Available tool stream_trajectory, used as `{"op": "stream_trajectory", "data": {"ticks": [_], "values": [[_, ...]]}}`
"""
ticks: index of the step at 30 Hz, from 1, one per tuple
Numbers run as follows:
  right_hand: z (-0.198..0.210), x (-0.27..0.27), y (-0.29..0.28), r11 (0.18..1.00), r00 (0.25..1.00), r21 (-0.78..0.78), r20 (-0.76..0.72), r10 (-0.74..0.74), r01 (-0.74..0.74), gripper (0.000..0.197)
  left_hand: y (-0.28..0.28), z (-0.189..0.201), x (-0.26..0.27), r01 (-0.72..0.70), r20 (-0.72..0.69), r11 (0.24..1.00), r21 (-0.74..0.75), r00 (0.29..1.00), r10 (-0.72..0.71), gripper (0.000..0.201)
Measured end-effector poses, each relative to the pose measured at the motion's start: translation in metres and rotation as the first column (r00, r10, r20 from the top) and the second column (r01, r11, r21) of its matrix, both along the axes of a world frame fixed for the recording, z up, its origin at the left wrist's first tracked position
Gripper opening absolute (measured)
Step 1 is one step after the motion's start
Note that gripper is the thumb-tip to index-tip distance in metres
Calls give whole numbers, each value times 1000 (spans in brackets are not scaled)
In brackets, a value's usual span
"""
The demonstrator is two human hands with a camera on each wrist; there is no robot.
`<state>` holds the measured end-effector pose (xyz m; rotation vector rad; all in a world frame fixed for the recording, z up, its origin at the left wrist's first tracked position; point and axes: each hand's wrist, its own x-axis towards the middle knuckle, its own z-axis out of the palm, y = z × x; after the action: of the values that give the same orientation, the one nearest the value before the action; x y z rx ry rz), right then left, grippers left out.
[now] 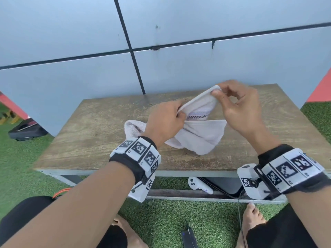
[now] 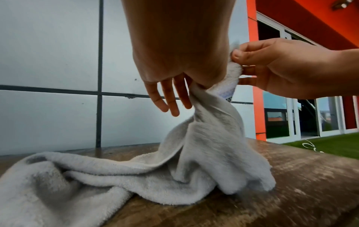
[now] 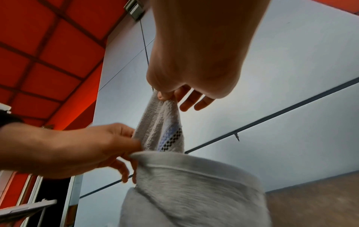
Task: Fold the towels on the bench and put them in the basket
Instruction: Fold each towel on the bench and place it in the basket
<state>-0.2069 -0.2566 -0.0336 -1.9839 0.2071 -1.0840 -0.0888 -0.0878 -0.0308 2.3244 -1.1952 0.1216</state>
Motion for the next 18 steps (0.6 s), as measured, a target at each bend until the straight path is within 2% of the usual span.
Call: {"op": "stream_trajectory", "data": {"ticks": [4,8,11,14,16,18], "values": [[19,0,-10,988,992,127,82,-99,88,8,28,15,32,-120,-101,986,116,986,132,26],[33,-4,-16,968,986,209,63,-151,135,14,67,36,55,-112,-238,991,76,963,127,28],[42,-11,-12,959,995,265,-36,-92,98,8,93,51,57,-102,-259,995,-18,961,94,17],[49,-16,-4,954,993,298,-116,-2,37,6,111,65,47,-133,-279,979,-156,956,85,20],[55,-21,3,950,996,311,-94,6,23,12,120,75,42,-170,-290,948,-268,953,89,19],[65,-27,12,955,1000,295,-28,-10,18,13,127,81,48,-184,-238,902,-391,967,94,16]]}}
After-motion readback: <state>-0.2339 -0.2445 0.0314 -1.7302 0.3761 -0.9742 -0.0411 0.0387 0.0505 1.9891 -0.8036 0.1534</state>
